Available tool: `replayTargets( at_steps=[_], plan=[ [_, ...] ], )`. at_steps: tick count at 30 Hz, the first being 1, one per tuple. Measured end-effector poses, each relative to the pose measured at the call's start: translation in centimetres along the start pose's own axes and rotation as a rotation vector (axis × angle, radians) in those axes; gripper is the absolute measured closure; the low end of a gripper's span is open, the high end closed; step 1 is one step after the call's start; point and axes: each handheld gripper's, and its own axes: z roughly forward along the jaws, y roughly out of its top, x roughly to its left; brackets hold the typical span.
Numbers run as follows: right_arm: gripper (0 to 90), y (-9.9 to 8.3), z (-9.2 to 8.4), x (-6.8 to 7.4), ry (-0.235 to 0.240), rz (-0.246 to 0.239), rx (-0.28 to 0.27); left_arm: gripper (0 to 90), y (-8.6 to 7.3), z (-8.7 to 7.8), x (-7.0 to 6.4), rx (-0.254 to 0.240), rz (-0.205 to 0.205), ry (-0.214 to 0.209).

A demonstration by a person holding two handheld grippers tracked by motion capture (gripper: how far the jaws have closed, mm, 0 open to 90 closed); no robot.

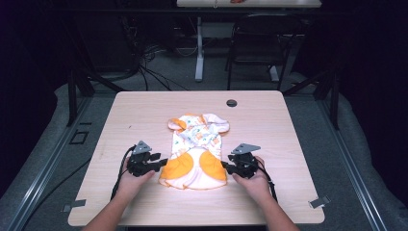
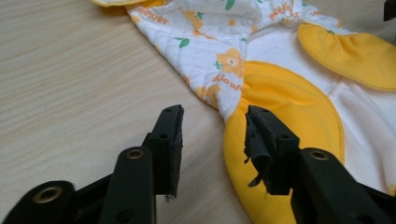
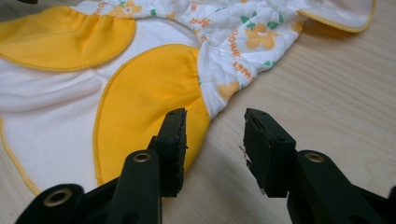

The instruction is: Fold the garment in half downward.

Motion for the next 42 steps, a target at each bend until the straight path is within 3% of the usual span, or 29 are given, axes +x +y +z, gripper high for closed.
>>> replayTargets(
  at_steps=[5,7,9,11,17,25,33,38,42],
  plan=[
    [68.7,0.1,0.0,0.0,0.009,0.009,0.002,71.4,0.2,0.1,-0.6,-0.007,0.031,-0.018],
    [77.5,0.3,0.0,0.4,0.018,-0.010,0.010,81.2,0.3,0.3,-1.2,0.003,0.075,-0.016],
    [80.2,0.4,0.1,0.5,0.021,-0.016,0.008,83.5,0.4,0.4,-1.4,0.003,0.083,-0.019],
    [88.5,0.9,0.3,1.3,0.030,-0.047,0.006,89.6,0.6,0.9,-2.0,0.008,0.103,-0.027],
    [89.8,1.4,1.1,2.1,0.057,-0.059,0.008,90.0,0.5,1.9,-2.7,0.044,0.129,-0.034],
    [90.0,0.8,2.5,2.6,0.100,-0.094,0.087,90.0,0.1,2.4,-2.8,0.077,0.144,-0.042],
    [89.9,0.4,2.2,2.9,0.104,-0.089,0.090,90.0,-0.3,1.9,-3.5,0.097,0.180,-0.044],
    [89.9,0.5,2.0,3.1,0.121,-0.095,0.118,90.0,-0.3,1.7,-3.7,0.115,0.175,-0.056],
    [89.9,0.4,1.5,3.7,0.130,-0.131,0.147,90.0,-0.5,1.3,-4.0,0.133,0.191,-0.071]
  ],
)
